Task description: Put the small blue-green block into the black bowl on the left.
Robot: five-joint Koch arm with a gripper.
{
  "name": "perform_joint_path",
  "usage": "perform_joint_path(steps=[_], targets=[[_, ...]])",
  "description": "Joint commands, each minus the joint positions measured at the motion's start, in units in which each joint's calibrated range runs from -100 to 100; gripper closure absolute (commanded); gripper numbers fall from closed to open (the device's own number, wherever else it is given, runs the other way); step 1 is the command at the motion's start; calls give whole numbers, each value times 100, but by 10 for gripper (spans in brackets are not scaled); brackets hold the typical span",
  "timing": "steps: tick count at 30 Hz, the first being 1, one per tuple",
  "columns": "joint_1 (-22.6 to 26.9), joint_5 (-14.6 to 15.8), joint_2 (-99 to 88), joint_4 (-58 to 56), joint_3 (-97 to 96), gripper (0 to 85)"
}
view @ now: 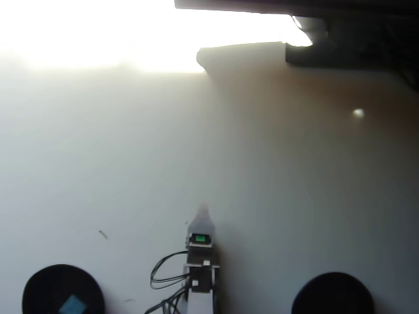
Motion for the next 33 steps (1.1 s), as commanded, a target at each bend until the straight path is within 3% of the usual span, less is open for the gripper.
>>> perform_joint_path(steps=[1,33], targets=[[-10,-5,-3,163,-120,368],[-10,5,-3,106,-120,367]])
